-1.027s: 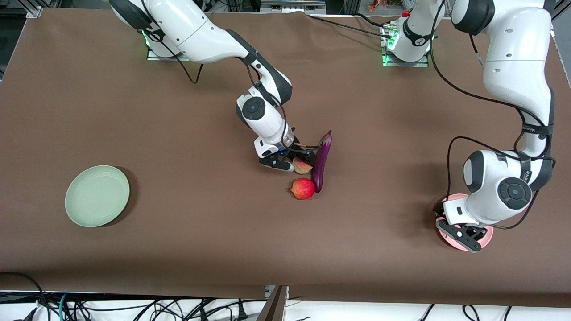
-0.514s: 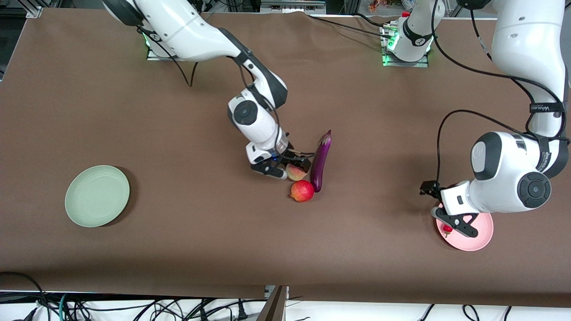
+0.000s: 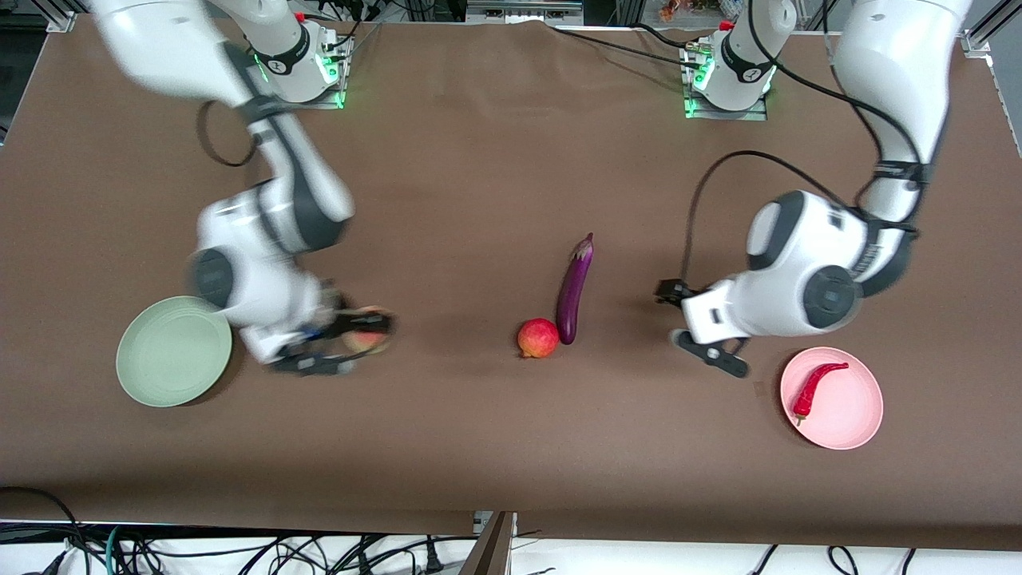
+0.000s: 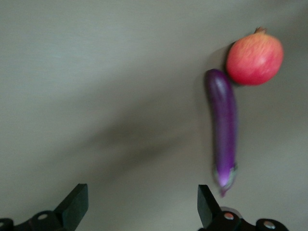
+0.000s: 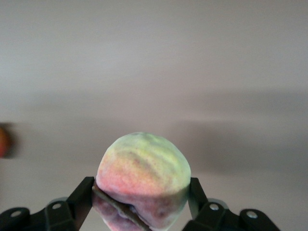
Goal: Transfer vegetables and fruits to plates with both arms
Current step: 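Carry the peach to the green plate while the left gripper reaches the eggplant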
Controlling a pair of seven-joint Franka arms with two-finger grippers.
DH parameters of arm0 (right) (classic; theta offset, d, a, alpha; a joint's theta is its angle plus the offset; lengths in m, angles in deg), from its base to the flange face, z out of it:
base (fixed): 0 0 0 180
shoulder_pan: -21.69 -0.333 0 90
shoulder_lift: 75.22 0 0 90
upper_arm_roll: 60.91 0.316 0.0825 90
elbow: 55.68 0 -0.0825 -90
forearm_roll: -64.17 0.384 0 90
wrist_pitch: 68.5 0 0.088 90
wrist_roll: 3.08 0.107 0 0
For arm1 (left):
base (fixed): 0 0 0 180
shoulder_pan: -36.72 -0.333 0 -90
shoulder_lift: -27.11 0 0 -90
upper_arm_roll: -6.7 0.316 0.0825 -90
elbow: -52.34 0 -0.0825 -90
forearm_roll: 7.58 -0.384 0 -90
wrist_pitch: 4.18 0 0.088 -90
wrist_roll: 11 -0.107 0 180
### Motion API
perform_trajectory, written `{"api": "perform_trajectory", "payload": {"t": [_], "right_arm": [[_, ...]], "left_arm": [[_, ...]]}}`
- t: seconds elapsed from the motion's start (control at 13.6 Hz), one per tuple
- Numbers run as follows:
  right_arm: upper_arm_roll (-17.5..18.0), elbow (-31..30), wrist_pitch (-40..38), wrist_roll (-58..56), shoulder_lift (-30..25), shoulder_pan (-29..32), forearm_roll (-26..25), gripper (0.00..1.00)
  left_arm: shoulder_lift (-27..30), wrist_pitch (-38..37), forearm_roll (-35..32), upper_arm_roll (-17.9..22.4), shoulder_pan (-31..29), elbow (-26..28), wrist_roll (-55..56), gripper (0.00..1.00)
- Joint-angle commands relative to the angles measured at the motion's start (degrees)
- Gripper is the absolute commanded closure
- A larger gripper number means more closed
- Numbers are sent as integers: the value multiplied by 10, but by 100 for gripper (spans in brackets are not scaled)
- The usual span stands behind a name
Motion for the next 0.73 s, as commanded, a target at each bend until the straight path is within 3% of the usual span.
{"api": "perform_trajectory", "payload": {"t": [0.0,0.29,0.59,0.66], "right_arm": [[6,-12,-11,-227,14,98,-11,67],[-35,-12,-3,-334,34,143,-78,67],[-59,-13,55,-409,59,170,-91,67],[-64,-13,62,-421,62,172,-102,67]], "left_arm": [[18,62,-13,5,61,63,98,0],[4,221,-55,5,116,148,177,0],[-42,286,-136,6,139,157,225,1],[-53,293,-164,6,142,157,236,11]]}}
